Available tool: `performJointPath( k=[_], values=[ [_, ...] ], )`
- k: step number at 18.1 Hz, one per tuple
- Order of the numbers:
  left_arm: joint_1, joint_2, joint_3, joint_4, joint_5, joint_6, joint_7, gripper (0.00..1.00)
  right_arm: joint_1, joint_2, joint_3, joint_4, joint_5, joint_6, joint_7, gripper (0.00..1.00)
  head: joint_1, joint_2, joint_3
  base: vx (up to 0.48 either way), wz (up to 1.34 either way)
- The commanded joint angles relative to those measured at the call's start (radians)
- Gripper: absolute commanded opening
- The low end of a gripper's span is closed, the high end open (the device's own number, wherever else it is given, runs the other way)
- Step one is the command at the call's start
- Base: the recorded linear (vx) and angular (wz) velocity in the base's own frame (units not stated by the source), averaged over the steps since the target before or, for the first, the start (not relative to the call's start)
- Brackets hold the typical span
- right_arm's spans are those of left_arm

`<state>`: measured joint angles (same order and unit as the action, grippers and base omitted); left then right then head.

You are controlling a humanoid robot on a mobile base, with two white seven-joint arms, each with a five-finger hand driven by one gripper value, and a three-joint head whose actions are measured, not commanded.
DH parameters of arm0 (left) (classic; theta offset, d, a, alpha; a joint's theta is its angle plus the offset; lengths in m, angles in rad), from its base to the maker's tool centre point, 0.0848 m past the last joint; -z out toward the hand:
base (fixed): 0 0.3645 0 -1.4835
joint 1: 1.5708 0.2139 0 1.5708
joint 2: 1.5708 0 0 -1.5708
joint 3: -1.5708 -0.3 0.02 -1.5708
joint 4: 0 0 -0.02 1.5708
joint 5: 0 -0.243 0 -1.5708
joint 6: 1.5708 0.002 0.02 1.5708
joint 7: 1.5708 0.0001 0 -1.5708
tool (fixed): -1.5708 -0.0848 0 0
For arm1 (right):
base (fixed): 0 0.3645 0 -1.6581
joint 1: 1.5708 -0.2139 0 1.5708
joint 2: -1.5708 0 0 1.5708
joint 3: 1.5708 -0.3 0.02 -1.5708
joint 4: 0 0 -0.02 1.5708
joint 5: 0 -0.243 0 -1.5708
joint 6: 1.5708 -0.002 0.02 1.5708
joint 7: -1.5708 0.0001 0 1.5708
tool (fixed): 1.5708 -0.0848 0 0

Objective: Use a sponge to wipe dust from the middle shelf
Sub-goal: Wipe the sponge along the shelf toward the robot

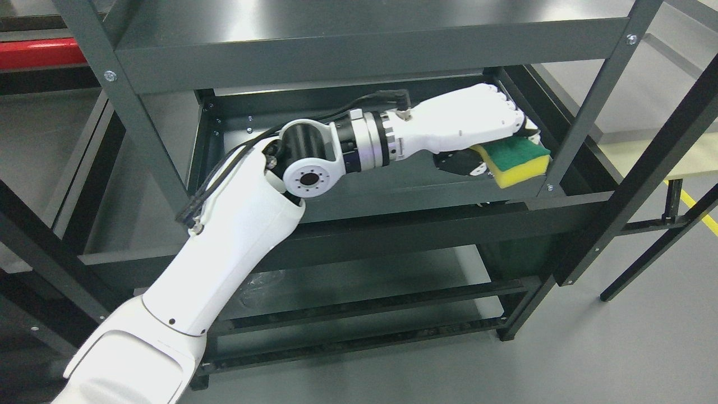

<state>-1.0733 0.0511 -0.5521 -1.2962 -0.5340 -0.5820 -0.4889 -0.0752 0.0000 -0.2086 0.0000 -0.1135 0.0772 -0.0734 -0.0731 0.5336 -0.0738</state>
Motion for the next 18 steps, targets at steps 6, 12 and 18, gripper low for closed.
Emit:
performJointPath(
  k=[6, 12, 18],
  values=[
    [0.136, 0.208, 0.713, -0.173, 0.107, -0.183, -0.150, 0.00, 0.000, -0.017, 0.000, -0.017, 0.000, -0.001, 0.000, 1.00, 0.0000, 0.000, 0.000, 0.000, 0.00],
    [0.324, 0.499, 0.837, -0.204, 0.425, -0.187, -0.172, 0.01, 0.000, -0.017, 0.000, -0.017, 0.000, -0.001, 0.000, 1.00, 0.0000, 0.000, 0.000, 0.000, 0.00],
    [0.380, 0.388, 0.682, -0.274, 0.770, -0.203, -0.159, 0.01, 0.000, -0.017, 0.000, -0.017, 0.000, -0.001, 0.000, 1.00, 0.0000, 0.000, 0.000, 0.000, 0.00]
  ],
)
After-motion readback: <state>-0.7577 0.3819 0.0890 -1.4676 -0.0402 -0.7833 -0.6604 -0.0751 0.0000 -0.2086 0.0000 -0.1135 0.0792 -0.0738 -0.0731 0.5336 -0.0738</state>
